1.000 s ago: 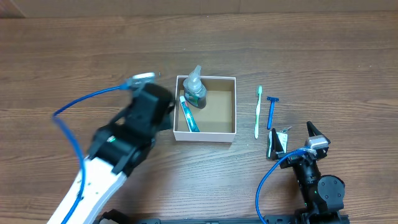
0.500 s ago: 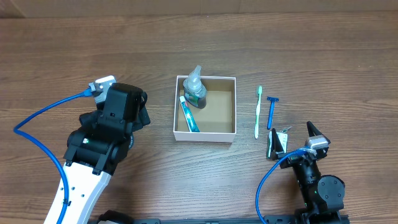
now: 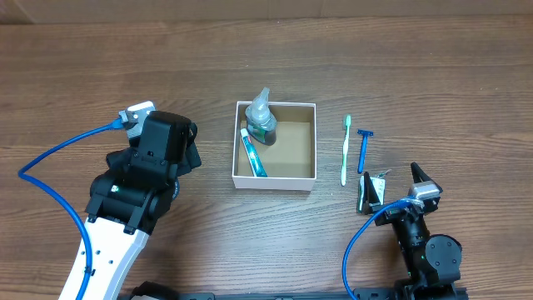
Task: Pack container
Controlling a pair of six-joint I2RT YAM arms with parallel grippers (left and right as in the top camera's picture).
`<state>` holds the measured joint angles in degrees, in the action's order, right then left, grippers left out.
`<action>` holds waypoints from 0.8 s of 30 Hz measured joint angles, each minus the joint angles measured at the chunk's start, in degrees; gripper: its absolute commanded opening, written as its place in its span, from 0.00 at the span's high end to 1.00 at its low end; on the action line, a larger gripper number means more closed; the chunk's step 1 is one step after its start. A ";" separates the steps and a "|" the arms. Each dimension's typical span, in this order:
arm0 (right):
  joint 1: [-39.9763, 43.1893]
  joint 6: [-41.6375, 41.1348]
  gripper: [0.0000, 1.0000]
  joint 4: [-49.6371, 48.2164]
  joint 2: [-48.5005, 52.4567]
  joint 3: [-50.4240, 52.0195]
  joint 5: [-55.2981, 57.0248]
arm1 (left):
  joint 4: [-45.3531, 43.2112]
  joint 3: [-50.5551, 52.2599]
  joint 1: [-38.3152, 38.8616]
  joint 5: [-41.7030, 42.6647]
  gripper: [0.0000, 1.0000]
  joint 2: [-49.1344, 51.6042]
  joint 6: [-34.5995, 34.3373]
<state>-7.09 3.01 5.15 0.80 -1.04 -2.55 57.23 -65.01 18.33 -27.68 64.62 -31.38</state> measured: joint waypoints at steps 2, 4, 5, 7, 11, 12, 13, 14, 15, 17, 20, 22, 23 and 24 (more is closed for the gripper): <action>0.00 0.04 0.00 -0.02 0.00 0.00 0.00 | 0.00 0.00 0.00 0.00 0.00 0.00 0.00; -0.02 0.04 0.00 -0.04 0.00 0.00 0.00 | 0.00 0.00 0.00 0.00 0.00 0.00 0.00; -0.02 0.02 0.00 0.00 0.00 0.00 0.02 | 0.00 0.00 0.00 0.00 0.00 0.00 0.02; 0.00 -0.02 0.00 0.00 0.00 0.00 -0.07 | -0.02 0.00 0.00 -0.02 0.00 0.00 0.00; 0.00 -7.56 0.00 -0.11 0.00 0.00 -1.95 | -0.02 0.00 0.00 0.00 0.00 0.00 0.02; 0.00 -11.56 0.00 -0.15 0.00 0.00 -2.47 | 0.00 0.00 0.00 0.00 0.00 0.00 0.00; -0.02 -15.30 0.00 -0.17 0.00 0.00 -2.78 | 0.00 0.00 0.00 -0.02 0.00 0.00 0.00; 0.00 -18.60 0.00 -0.22 0.00 0.00 -3.02 | -0.02 0.00 0.00 0.00 0.00 0.00 0.00; -0.02 -21.49 0.00 -0.20 0.00 0.00 -3.37 | -0.02 0.00 0.00 0.00 0.00 0.00 0.00; -0.02 -26.45 0.00 -0.46 0.00 0.00 -4.44 | 0.00 0.00 0.00 0.00 0.00 0.02 0.00; 0.00 -29.14 0.00 -0.72 0.00 0.00 -6.80 | 0.00 0.00 0.00 0.00 0.00 0.04 0.00; -0.02 -30.23 0.01 -0.90 0.00 0.00 -8.96 | -0.02 0.00 0.00 0.00 0.00 0.04 0.00; 0.00 -30.53 0.00 -1.01 0.00 0.00 -10.01 | 0.00 0.00 0.00 0.00 0.00 0.04 0.02; -0.02 -30.93 0.00 -1.09 0.00 0.00 -10.93 | -0.02 0.00 0.00 -0.02 0.00 0.04 0.00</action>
<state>-7.11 -27.92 4.05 0.80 -1.04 -13.47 57.21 -65.01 18.33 -27.70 64.66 -31.38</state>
